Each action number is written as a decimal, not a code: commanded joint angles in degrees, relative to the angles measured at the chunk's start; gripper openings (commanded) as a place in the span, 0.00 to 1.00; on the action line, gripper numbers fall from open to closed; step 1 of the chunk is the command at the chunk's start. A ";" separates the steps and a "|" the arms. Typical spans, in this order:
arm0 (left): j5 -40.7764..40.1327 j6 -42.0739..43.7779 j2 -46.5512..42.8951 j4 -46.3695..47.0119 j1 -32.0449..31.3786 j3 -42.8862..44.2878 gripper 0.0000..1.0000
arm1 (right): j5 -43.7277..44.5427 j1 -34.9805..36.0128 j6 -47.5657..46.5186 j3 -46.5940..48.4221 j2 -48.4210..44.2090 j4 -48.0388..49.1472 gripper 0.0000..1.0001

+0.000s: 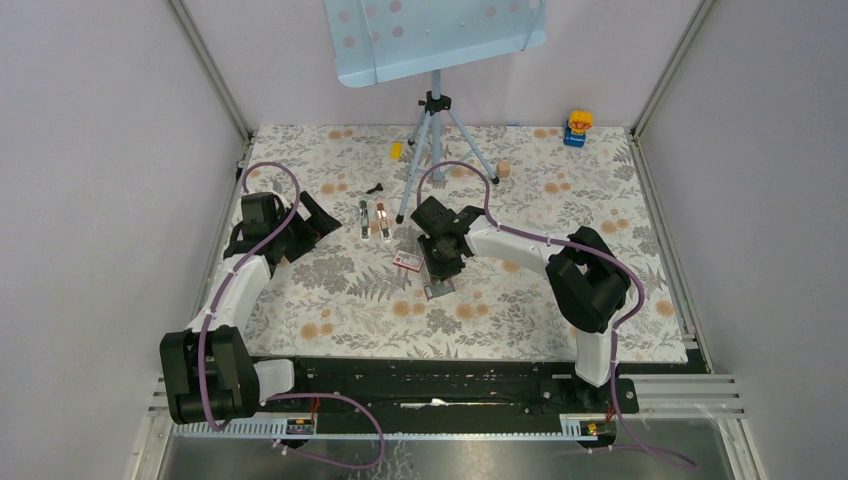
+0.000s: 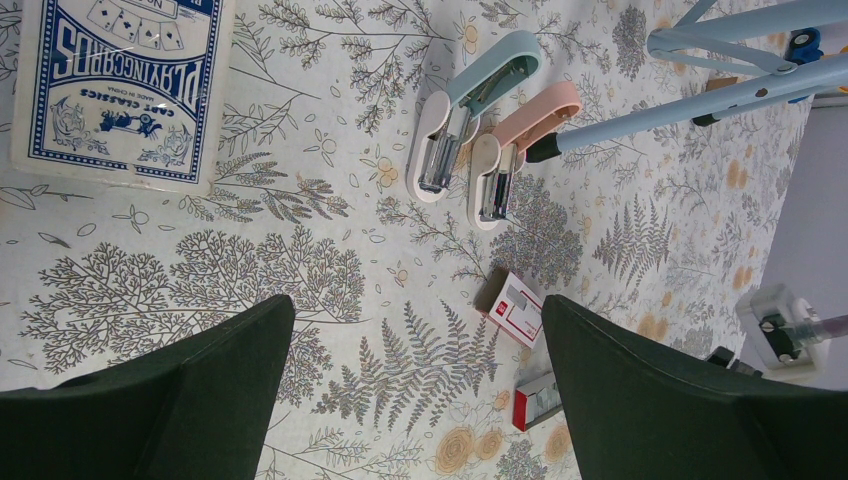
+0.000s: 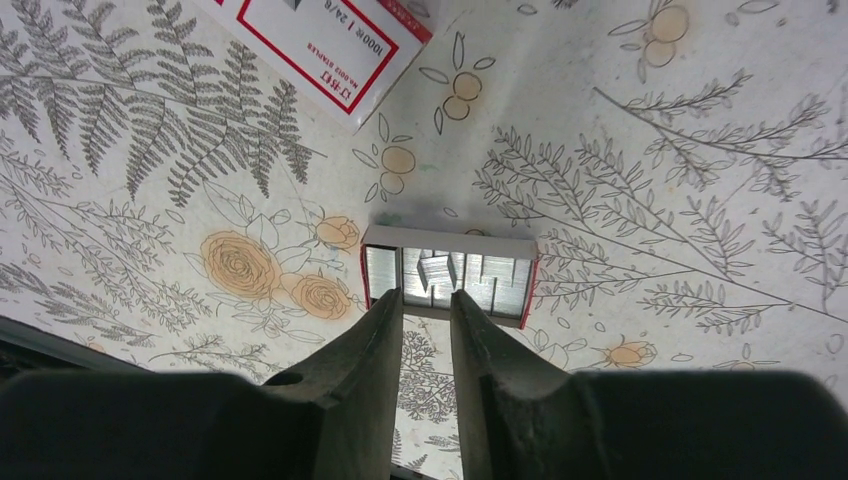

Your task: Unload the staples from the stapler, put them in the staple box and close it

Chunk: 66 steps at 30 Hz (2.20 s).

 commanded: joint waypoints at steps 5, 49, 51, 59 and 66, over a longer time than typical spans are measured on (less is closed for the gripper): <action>0.00 1.32 -1.03 2.47 0.35 -0.22 0.99 | 9.25 -1.33 -4.23 3.63 -5.25 -0.45 0.37; -4.37 5.62 -0.01 2.59 -7.33 3.99 0.99 | -45.60 -17.39 -93.81 -12.03 -13.63 1.18 1.00; -4.31 5.61 0.21 2.58 -7.33 4.13 0.99 | -43.48 -14.97 -95.04 -14.29 -13.52 3.47 1.00; -4.70 5.61 0.10 1.89 -7.17 4.17 0.99 | -41.87 -11.13 -96.91 -14.97 -9.50 5.69 1.00; -4.18 5.27 -0.25 2.14 -6.99 4.00 0.99 | -37.34 -9.16 -97.41 -11.28 -4.22 3.34 0.97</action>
